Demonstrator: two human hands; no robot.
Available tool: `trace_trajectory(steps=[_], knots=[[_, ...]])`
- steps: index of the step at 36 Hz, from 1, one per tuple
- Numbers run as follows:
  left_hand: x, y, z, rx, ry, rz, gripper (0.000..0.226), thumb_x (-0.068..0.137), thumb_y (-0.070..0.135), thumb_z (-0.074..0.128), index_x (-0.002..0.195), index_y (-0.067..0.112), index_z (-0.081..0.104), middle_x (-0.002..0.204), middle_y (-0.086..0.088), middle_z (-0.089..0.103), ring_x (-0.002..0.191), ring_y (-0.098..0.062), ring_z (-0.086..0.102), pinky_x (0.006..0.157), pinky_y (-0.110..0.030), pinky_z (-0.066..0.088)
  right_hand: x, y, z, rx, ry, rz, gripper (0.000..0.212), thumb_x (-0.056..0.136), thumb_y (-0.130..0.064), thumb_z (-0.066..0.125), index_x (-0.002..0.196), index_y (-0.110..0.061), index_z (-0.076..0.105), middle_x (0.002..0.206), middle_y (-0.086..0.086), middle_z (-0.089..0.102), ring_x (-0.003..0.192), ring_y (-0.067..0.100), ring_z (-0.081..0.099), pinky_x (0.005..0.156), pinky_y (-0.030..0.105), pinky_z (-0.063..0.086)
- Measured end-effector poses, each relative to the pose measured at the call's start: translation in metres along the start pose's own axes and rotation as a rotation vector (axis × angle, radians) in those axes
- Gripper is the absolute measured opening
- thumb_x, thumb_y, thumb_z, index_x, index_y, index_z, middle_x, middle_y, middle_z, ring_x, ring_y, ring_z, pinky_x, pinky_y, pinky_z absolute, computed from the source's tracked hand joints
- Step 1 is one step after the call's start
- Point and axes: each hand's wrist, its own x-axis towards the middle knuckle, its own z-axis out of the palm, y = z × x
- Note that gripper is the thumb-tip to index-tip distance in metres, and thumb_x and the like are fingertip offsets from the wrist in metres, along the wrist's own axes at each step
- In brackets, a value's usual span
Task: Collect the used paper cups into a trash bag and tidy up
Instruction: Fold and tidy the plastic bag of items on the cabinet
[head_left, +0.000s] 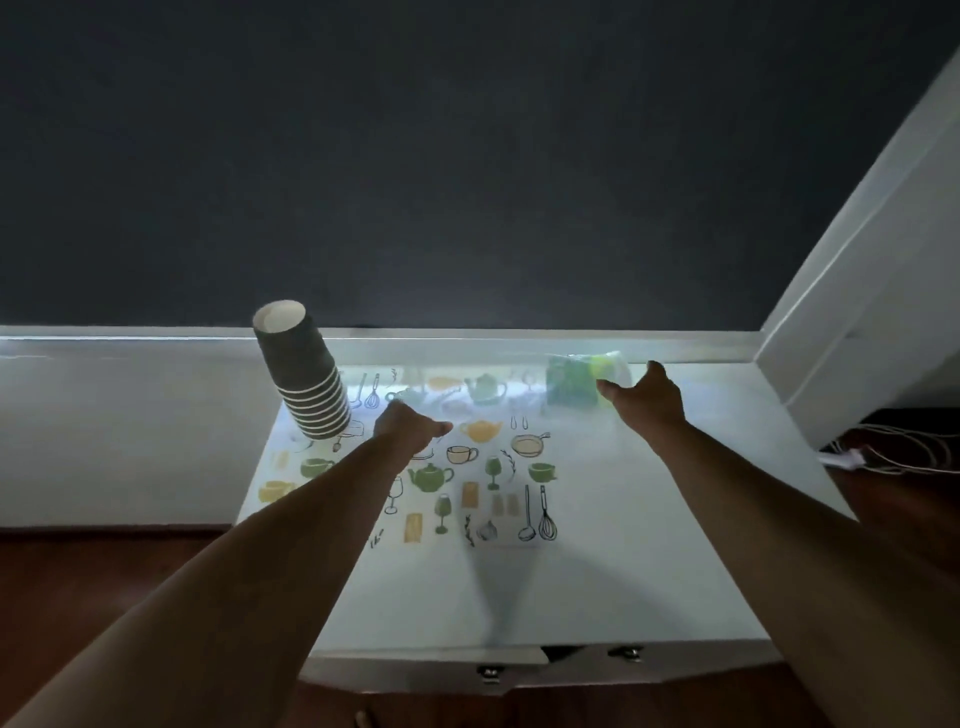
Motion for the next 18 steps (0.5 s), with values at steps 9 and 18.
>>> trace_trajectory(steps=[9,18], knots=[[0.008,-0.005,-0.002,0.034,-0.041,0.134,0.034,0.085,0.015,0.071,0.114,-0.002,0.066,0.111,-0.022,0.069,0.102,-0.037,0.067,0.089,-0.047,0.056,0.009,0.031,-0.013,0.378,-0.065,0.158,0.036,0.076,-0.006,0.073,0.112,-0.002,0.068,0.094,0.015,0.069,0.070,0.025,0.065,0.077,0.039,0.060],[0.018,-0.011,-0.020,-0.034,0.080,0.080,0.045,0.081,0.009,0.073,0.124,0.010,0.059,0.107,-0.015,0.068,0.089,-0.030,0.067,0.079,-0.037,0.056,0.006,0.074,-0.037,0.491,-0.187,0.209,0.020,0.081,0.003,0.069,0.100,0.008,0.066,0.079,0.014,0.068,0.068,0.025,0.068,0.066,0.035,0.062]])
